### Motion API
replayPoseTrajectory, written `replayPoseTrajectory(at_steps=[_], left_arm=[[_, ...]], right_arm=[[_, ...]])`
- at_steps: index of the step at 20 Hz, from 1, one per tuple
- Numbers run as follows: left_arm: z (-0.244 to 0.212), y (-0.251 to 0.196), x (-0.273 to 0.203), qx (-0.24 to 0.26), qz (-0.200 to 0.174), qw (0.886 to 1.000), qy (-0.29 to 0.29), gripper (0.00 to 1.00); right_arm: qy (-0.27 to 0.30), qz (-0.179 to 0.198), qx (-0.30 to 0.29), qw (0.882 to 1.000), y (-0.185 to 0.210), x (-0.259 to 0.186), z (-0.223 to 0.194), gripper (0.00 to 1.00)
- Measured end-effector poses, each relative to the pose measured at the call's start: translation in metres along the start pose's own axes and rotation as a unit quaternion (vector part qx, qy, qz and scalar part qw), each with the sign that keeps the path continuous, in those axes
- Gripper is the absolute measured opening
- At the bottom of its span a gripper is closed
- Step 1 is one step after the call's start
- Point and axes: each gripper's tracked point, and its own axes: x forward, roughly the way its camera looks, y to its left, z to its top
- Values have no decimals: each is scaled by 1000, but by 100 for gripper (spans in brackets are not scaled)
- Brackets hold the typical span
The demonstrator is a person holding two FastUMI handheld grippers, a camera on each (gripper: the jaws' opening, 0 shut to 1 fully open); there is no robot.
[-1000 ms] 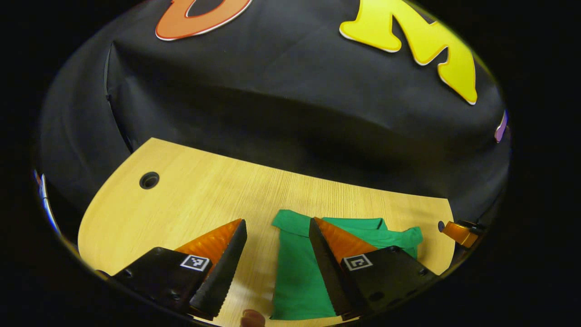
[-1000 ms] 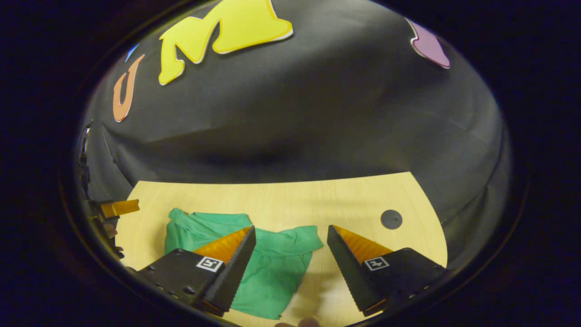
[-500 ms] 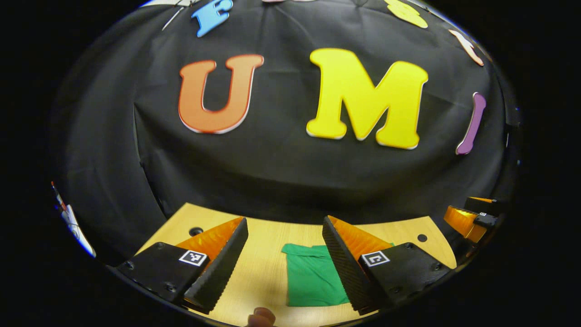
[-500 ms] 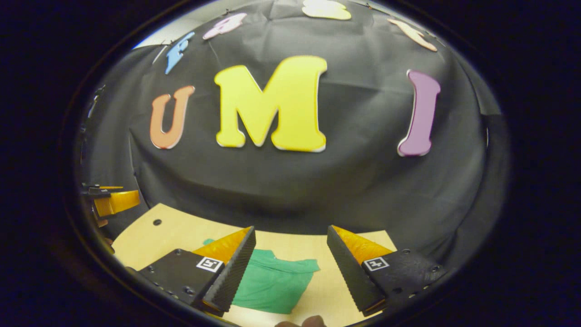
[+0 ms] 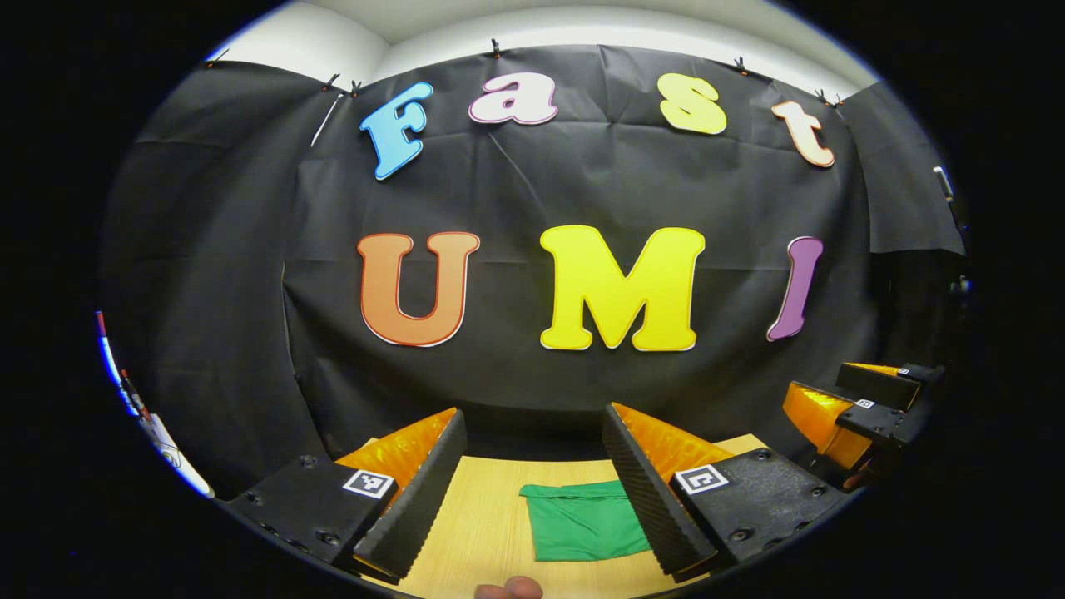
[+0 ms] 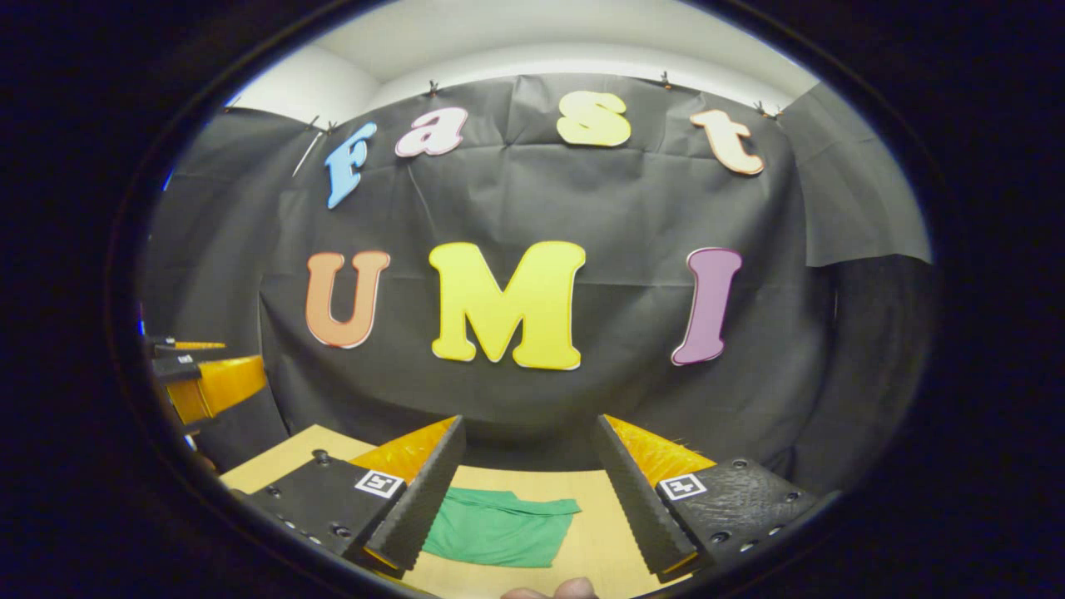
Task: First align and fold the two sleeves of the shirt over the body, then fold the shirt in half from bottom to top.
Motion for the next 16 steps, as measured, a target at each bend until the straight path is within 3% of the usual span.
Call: replayPoseTrajectory(at_steps=[7, 16], left_arm=[[3, 4, -26, 1, -2, 1000, -10, 100], [0, 0, -40, 13, -7, 1000, -12, 100]], right_arm=[[-12, -2, 4, 1000, 15, -39, 6, 97], [-27, -5, 7, 1000, 24, -52, 11, 97]])
